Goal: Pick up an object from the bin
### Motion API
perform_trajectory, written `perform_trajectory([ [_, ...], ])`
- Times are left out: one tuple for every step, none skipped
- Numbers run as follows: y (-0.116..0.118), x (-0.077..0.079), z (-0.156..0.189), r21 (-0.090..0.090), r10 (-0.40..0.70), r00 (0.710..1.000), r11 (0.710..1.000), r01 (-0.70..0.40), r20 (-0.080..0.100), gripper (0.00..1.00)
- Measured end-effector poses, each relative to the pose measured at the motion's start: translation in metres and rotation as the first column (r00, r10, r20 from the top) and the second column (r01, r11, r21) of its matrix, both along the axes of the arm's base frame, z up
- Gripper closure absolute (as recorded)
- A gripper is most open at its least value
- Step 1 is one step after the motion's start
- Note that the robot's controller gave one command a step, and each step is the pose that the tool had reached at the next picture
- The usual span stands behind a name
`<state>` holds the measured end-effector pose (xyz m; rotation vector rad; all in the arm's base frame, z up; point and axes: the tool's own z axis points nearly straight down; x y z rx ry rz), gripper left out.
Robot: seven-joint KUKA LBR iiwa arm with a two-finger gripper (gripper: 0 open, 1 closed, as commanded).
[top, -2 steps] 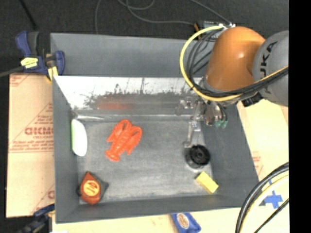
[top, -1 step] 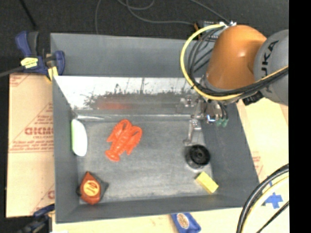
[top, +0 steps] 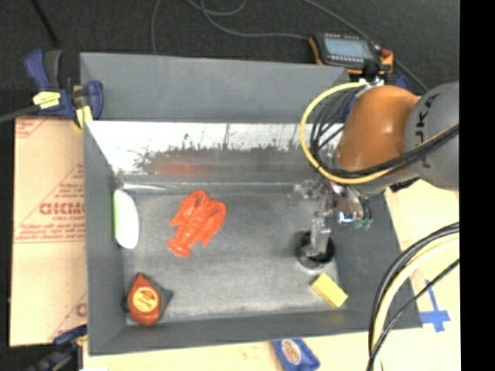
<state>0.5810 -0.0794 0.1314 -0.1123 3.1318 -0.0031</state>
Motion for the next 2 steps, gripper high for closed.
perform_trajectory([
  [-0.024,-0.011,-0.007,0.001,0.036,0.999,0.999,-0.036,-0.007,0.0],
  [-0.066,-0.01,0.0,0.0,-0.026,1.0,1.0,0.026,-0.001,0.0],
])
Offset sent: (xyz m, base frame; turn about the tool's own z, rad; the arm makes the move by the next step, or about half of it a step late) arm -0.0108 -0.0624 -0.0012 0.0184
